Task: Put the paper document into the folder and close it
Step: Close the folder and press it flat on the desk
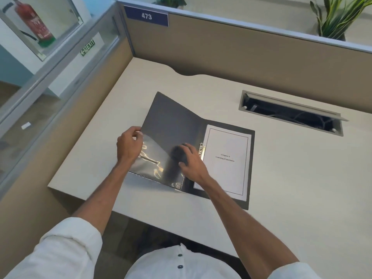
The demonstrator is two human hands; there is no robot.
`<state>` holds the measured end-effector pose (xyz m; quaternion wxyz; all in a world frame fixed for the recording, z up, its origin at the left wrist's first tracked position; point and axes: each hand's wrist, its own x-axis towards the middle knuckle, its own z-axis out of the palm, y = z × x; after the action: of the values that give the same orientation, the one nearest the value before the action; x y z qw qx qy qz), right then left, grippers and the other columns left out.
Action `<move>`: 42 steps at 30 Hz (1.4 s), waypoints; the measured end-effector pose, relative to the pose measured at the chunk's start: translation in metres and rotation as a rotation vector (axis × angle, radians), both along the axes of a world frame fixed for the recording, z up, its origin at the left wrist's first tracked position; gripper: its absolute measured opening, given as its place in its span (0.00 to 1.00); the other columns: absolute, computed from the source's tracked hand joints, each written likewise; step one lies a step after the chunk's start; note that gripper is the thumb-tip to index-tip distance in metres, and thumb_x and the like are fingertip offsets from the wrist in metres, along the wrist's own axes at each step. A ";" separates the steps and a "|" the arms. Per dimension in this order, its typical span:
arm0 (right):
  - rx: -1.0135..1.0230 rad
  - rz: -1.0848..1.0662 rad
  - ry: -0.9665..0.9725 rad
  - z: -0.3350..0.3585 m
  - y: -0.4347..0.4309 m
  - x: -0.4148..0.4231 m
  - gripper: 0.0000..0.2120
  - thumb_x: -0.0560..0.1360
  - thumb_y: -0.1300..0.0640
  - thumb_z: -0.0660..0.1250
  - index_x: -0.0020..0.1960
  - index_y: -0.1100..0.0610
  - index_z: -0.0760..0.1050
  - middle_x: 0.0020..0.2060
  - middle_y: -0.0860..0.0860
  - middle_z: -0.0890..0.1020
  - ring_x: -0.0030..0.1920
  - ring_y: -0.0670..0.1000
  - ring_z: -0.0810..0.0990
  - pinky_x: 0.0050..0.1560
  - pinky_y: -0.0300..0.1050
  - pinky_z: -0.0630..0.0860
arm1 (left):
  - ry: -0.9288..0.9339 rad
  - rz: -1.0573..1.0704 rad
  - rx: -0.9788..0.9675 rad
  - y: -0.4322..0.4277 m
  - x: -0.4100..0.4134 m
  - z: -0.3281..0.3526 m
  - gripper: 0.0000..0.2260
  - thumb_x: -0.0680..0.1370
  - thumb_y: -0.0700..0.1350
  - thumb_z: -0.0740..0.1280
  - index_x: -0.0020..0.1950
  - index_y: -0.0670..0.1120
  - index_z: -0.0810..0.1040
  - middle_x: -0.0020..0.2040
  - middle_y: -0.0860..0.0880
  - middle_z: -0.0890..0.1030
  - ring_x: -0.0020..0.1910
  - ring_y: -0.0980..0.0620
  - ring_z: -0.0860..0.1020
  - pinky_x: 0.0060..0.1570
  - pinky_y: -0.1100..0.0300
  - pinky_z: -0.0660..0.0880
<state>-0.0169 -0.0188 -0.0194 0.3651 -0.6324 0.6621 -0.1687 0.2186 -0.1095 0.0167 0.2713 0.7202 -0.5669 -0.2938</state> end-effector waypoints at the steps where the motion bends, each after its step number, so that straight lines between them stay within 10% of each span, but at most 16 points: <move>1: -0.004 -0.028 -0.034 0.002 0.000 0.001 0.32 0.83 0.60 0.70 0.85 0.55 0.66 0.85 0.52 0.64 0.84 0.55 0.67 0.82 0.53 0.72 | 0.077 -0.044 -0.012 0.000 0.000 0.007 0.13 0.85 0.42 0.67 0.67 0.48 0.86 0.58 0.46 0.89 0.60 0.41 0.86 0.62 0.52 0.79; 8: -0.121 -0.343 -0.365 0.024 0.003 -0.006 0.20 0.83 0.60 0.70 0.75 0.55 0.79 0.70 0.53 0.79 0.66 0.49 0.84 0.70 0.40 0.80 | 0.437 -0.357 0.132 0.023 -0.031 0.048 0.22 0.89 0.46 0.61 0.61 0.74 0.85 0.56 0.66 0.89 0.47 0.65 0.88 0.41 0.67 0.84; 10: -0.151 -0.439 -0.427 0.031 0.005 -0.016 0.15 0.85 0.55 0.69 0.71 0.53 0.82 0.67 0.50 0.82 0.61 0.44 0.84 0.62 0.34 0.78 | 0.435 -0.420 0.105 0.033 -0.051 0.047 0.21 0.89 0.44 0.60 0.66 0.72 0.82 0.58 0.70 0.87 0.54 0.69 0.87 0.46 0.69 0.84; 14: -0.127 -0.630 -0.677 0.050 0.009 -0.046 0.14 0.87 0.48 0.67 0.61 0.57 0.86 0.54 0.52 0.90 0.54 0.56 0.90 0.55 0.54 0.86 | 0.294 -0.629 0.042 0.056 -0.096 0.033 0.21 0.89 0.55 0.59 0.84 0.65 0.70 0.76 0.73 0.73 0.77 0.64 0.76 0.77 0.60 0.74; 21: -0.143 -0.750 -0.781 0.078 0.043 -0.124 0.25 0.87 0.38 0.59 0.57 0.53 0.89 0.51 0.49 0.92 0.47 0.52 0.92 0.43 0.46 0.87 | 0.002 -0.961 -0.063 0.092 -0.165 0.000 0.26 0.91 0.61 0.51 0.88 0.70 0.46 0.88 0.69 0.51 0.90 0.61 0.52 0.88 0.50 0.58; 30: -0.041 -0.940 -0.396 0.040 0.083 -0.185 0.09 0.82 0.56 0.70 0.59 0.59 0.85 0.53 0.53 0.89 0.59 0.58 0.89 0.65 0.59 0.85 | -0.295 -1.004 0.086 0.118 -0.208 -0.035 0.30 0.92 0.55 0.51 0.91 0.50 0.45 0.92 0.54 0.44 0.92 0.52 0.45 0.91 0.48 0.51; 42: 0.074 -0.774 0.000 0.000 0.111 -0.174 0.27 0.81 0.67 0.64 0.80 0.58 0.70 0.74 0.55 0.70 0.73 0.58 0.76 0.72 0.52 0.77 | -0.490 -0.873 0.165 0.118 -0.196 -0.056 0.32 0.91 0.50 0.55 0.91 0.46 0.44 0.91 0.47 0.40 0.92 0.47 0.43 0.91 0.47 0.50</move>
<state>-0.1914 0.0918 -0.0194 0.2969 -0.3224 0.8573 -0.2701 0.0225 0.0082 -0.0388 -0.0755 0.4829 -0.8371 -0.2457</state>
